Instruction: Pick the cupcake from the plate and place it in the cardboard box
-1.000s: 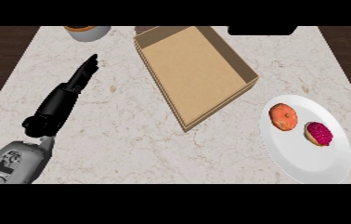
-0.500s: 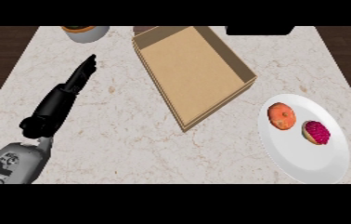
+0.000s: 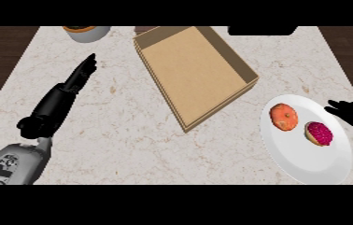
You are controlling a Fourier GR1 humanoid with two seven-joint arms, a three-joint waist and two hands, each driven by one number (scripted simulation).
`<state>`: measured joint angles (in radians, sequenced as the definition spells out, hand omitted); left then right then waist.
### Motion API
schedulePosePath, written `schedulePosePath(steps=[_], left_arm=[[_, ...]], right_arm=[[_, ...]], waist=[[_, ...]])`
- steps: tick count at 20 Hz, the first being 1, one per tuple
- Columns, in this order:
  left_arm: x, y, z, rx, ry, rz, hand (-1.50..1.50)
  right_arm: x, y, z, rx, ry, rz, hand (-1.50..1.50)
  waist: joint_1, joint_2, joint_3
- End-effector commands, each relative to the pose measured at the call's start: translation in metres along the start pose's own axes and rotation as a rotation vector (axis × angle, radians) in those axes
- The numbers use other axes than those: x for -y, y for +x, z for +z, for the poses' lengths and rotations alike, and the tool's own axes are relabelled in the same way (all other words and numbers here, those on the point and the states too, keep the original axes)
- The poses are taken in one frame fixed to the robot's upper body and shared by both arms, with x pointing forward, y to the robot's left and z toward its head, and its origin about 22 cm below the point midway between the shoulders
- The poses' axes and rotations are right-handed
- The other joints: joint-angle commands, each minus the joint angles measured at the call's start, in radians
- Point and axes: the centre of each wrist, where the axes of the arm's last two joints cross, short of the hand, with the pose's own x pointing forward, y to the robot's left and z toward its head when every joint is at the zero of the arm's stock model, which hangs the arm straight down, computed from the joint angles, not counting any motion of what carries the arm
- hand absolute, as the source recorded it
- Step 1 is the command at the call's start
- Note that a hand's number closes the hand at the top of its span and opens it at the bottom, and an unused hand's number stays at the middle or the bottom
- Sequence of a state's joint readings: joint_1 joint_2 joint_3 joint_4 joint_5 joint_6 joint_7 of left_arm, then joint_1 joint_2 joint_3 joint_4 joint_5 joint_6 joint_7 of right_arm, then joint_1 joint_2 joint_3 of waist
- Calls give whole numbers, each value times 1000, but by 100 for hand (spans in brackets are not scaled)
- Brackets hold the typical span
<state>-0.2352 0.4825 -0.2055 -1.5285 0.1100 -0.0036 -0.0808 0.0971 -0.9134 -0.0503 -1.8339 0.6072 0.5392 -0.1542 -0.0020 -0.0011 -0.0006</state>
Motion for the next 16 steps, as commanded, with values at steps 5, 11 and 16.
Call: schedulePosePath(steps=[5, 11, 16], left_arm=[[-1, -2, 1, 18, -9, 12, 0], [11, 1, 6, 20, 8, -11, 0], [21, 2, 1, 16, 10, 5, 0]], right_arm=[[-10, 11, -27, -80, -11, 63, -150], [-37, -5, -29, -84, -35, 56, -150], [-41, -11, -49, -135, -5, 111, -150]], waist=[[6, 1, 1], [2, 0, 1], [6, 1, 1]])
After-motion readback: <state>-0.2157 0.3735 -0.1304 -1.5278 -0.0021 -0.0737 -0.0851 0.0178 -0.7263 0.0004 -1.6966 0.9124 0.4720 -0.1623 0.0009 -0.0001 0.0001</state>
